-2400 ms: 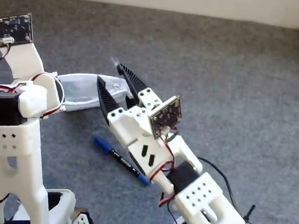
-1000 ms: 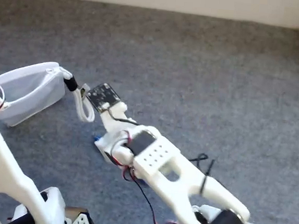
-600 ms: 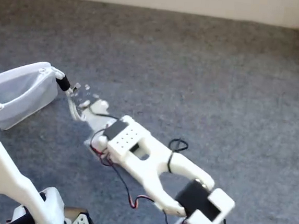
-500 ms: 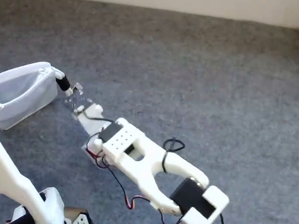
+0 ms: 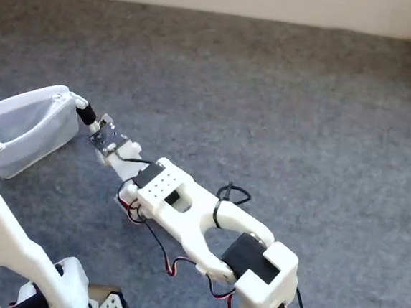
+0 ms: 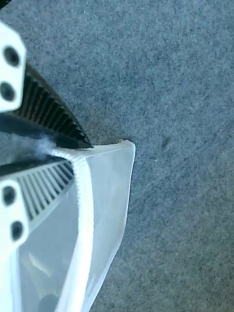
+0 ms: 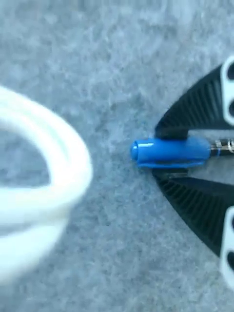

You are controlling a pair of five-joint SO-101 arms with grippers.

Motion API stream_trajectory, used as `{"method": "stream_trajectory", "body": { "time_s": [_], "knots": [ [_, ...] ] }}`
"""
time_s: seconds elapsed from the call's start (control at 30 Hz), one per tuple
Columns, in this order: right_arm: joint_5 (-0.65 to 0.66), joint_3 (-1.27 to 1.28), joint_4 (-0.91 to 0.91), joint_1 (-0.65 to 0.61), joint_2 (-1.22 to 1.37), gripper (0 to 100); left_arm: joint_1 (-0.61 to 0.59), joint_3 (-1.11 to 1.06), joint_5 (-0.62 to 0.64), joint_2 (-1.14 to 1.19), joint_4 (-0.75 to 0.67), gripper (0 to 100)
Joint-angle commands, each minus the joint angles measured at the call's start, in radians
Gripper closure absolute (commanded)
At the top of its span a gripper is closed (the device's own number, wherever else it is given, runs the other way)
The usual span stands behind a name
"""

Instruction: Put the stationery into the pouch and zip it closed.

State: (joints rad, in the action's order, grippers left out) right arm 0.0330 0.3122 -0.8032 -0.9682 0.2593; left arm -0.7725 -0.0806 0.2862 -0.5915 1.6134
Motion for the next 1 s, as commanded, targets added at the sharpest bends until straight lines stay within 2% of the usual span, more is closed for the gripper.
{"method": "stream_trajectory", "body": {
  "time_s": [0.0, 0.13, 0.33, 0.6, 0.77, 0.97],
  "knots": [
    [0.075, -0.039, -0.064, -0.008, -0.004, 96.1, -0.007, 0.056, 0.011, -0.013, -0.009, 99],
    [0.101, -0.042, -0.143, 0.005, -0.007, 96.2, -0.007, 0.056, 0.011, -0.013, -0.009, 99],
    [0.101, -0.042, -0.163, 0.035, -0.022, 99.5, -0.004, 0.056, 0.011, -0.013, -0.008, 99],
    [0.100, -0.025, -0.257, 0.062, -0.274, 99.4, 0.002, 0.058, 0.012, -0.013, -0.008, 99],
    [0.100, 0.056, -0.262, 0.148, -0.449, 99.4, 0.074, 0.065, 0.012, -0.015, -0.008, 99],
    [0.100, 0.154, -0.262, 0.254, -0.691, 99.4, 0.243, 0.065, 0.014, -0.101, -0.008, 99]
  ]
}}
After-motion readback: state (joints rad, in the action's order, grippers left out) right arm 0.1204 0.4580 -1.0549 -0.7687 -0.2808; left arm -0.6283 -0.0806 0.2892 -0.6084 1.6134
